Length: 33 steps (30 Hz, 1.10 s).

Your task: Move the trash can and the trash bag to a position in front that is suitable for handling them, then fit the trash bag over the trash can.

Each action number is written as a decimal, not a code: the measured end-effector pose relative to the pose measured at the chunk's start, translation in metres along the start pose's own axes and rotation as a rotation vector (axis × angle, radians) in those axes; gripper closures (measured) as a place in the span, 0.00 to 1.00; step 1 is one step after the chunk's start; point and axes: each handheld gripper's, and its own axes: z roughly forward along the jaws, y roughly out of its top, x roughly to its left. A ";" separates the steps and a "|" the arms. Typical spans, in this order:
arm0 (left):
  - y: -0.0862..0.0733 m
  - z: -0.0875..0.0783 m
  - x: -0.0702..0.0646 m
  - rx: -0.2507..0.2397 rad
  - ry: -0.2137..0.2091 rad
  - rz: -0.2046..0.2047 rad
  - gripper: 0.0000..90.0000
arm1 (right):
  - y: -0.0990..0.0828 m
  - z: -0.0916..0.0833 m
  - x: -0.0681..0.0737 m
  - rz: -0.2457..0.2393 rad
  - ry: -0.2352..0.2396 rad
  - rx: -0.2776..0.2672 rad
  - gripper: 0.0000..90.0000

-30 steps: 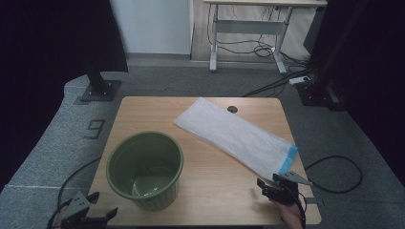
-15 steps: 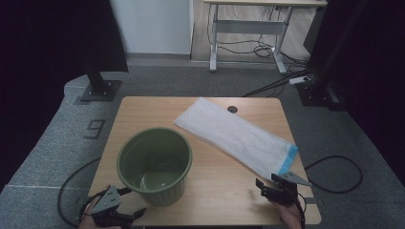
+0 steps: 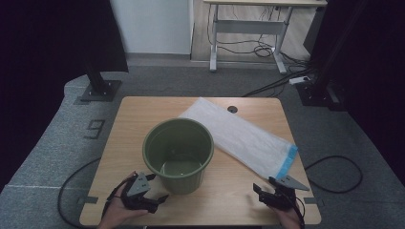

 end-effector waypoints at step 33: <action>-0.007 0.021 0.018 0.108 0.198 -0.141 0.17 | 0.016 0.014 0.018 -0.067 -0.055 0.013 0.23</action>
